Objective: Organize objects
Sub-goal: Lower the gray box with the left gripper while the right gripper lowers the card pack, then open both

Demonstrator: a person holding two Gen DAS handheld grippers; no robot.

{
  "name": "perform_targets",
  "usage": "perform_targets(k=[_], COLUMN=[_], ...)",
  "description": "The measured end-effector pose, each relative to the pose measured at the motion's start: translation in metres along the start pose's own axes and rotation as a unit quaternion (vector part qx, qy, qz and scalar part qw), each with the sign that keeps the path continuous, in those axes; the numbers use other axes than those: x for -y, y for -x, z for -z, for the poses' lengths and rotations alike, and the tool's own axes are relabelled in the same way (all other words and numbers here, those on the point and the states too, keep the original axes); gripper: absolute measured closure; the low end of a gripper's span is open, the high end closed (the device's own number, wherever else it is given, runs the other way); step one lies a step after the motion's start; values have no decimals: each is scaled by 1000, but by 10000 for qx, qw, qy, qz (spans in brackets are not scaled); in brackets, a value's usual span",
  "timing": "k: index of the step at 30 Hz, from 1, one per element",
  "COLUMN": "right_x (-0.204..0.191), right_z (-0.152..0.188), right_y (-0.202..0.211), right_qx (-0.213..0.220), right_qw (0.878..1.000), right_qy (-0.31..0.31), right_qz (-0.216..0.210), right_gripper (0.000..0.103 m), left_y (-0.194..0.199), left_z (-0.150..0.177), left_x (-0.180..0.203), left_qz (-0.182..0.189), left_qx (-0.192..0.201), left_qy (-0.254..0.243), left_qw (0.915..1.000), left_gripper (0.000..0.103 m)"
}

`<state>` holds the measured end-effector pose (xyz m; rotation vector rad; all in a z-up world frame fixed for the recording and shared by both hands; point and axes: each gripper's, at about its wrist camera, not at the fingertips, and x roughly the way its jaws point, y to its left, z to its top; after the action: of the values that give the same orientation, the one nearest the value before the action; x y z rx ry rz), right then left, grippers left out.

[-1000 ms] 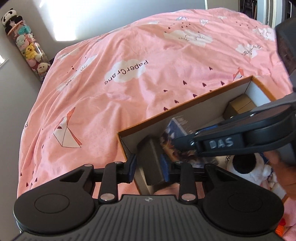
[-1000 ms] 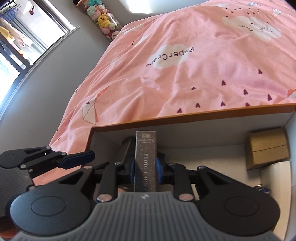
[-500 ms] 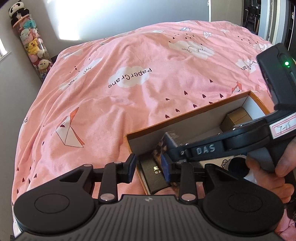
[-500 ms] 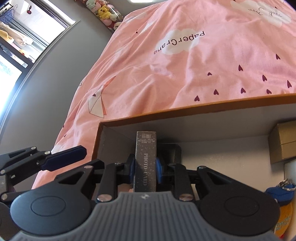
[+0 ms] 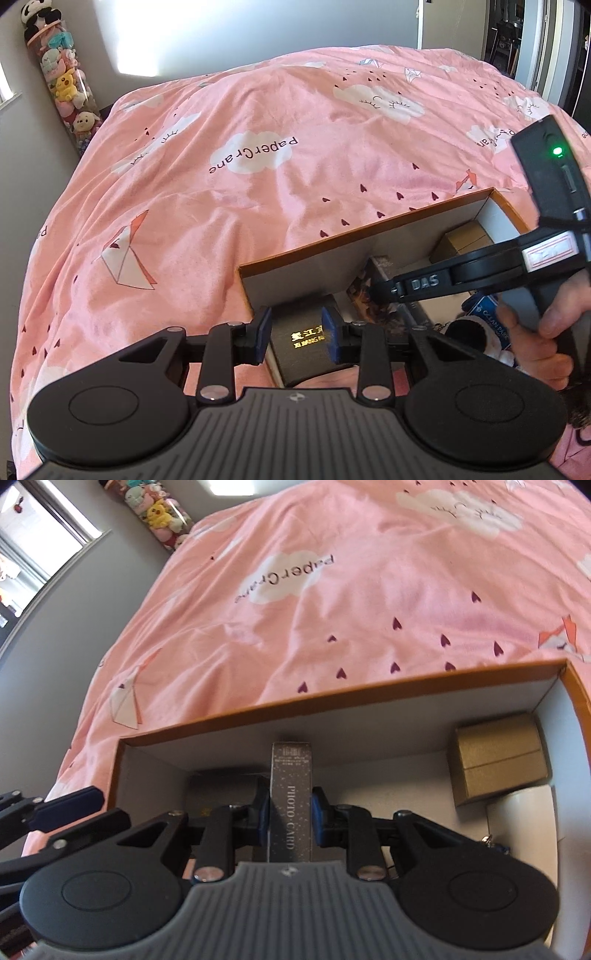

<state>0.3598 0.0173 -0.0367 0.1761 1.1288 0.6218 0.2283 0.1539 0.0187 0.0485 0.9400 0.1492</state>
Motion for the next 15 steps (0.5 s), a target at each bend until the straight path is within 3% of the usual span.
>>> perform_targets(k=[9,15], right_x=[1,3], right_z=[0,1], right_y=[-13,-16], right_qx=[-185,-300], right_qw=[9997,9994], right_qy=[-155,31], right_qz=[-20,181], right_gripper=[79,76], left_y=[-17,-37], left_z=[1,5], left_x=[8,11], left_qz=[349,328], left_qx=[-103,-346], left_qy=[251,311], left_qw=[9990,9984], left_gripper=[65,69])
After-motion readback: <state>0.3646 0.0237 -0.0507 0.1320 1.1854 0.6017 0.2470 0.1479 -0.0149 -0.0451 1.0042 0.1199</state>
